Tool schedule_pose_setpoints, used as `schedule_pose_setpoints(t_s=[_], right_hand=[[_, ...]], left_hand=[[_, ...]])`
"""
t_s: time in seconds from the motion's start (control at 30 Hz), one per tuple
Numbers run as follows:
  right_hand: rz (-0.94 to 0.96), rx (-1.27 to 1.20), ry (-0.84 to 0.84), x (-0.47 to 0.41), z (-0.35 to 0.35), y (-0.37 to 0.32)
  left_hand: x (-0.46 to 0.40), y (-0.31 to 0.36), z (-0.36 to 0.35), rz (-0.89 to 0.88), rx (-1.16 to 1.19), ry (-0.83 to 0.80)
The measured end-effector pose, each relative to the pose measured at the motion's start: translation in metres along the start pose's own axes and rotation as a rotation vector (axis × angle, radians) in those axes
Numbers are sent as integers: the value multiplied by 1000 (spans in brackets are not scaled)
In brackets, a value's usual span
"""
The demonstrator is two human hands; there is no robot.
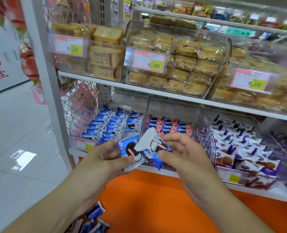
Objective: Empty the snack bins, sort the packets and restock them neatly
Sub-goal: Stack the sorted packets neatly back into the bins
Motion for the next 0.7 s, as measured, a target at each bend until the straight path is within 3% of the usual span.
schedule_pose_setpoints(t_s=[0.23, 0.33, 0.57, 0.7], right_hand=[[158, 177, -102, 4, 5, -10], [220, 304, -152, 4, -1, -8], [92, 215, 100, 0, -20, 1], [88, 278, 66, -1, -25, 7]], left_hand=[[-1, 4, 6, 101, 190, 51], [-1, 3, 6, 148, 172, -5], [4, -2, 7, 98, -9, -125], [4, -4, 6, 115, -24, -97]])
Point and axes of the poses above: each hand's wrist, its own x-axis away from the middle knuckle, its own z-axis out of the back of the hand, y = z × x, the point moved 1 cm from there along -x, towards the middle knuckle, and after that the axes turned 15 degrees about x, right-handed, at the moved point
